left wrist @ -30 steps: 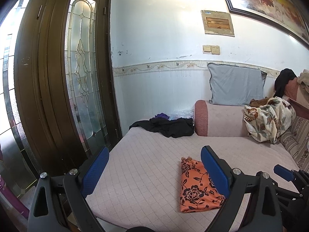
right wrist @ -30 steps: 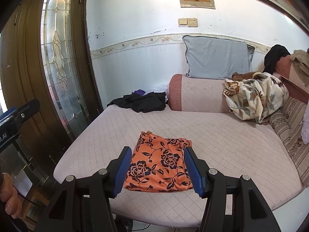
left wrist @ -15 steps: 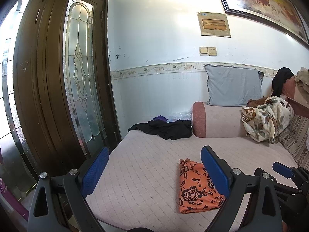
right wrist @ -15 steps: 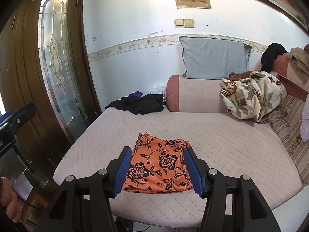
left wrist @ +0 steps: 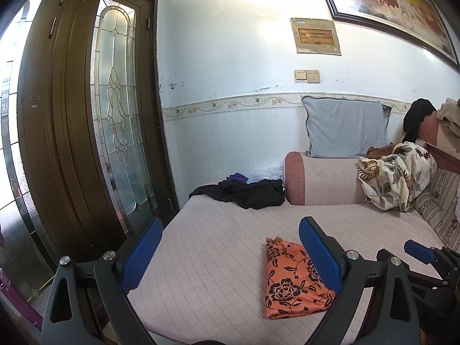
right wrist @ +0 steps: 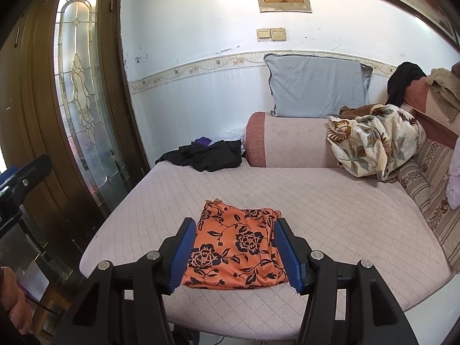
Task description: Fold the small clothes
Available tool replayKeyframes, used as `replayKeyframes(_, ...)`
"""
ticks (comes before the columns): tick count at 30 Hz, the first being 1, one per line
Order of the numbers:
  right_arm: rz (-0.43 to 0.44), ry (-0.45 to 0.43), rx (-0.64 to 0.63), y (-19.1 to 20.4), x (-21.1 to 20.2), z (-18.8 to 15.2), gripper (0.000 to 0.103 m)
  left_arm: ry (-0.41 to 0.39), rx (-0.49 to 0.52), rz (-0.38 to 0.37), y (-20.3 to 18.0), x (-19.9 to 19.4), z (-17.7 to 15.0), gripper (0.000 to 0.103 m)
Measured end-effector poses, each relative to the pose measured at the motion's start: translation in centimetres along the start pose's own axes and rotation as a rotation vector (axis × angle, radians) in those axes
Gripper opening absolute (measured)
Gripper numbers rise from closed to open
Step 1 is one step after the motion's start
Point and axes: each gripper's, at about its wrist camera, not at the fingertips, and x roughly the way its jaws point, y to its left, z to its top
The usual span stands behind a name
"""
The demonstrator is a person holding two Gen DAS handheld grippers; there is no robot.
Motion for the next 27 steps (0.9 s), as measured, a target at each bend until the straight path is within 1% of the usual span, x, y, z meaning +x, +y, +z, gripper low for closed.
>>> replayKeyframes(18,-0.005,0.028,0.004,0.1,1.5,-0.5,0.06,0.019,0.006,-0.015,0.0,1.2,-0.3,0.096)
replayKeyframes(22,-0.004,0.04,0.003,0.2,2.3,-0.5,0.06,0.033,0.009,-0.022,-0.1,2.2,-0.5,0.096)
replayKeyframes(24,-0.004,0.045,0.002,0.2,2.8,-0.6,0.06,0.041,0.007,-0.045,-0.2,2.9,-0.6,0.096)
replayKeyframes(27,-0.014,0.043,-0.007,0.0,3.7,-0.4,0.06,0.066,-0.013,-0.062,-0.3,4.9,-1.0,0.096)
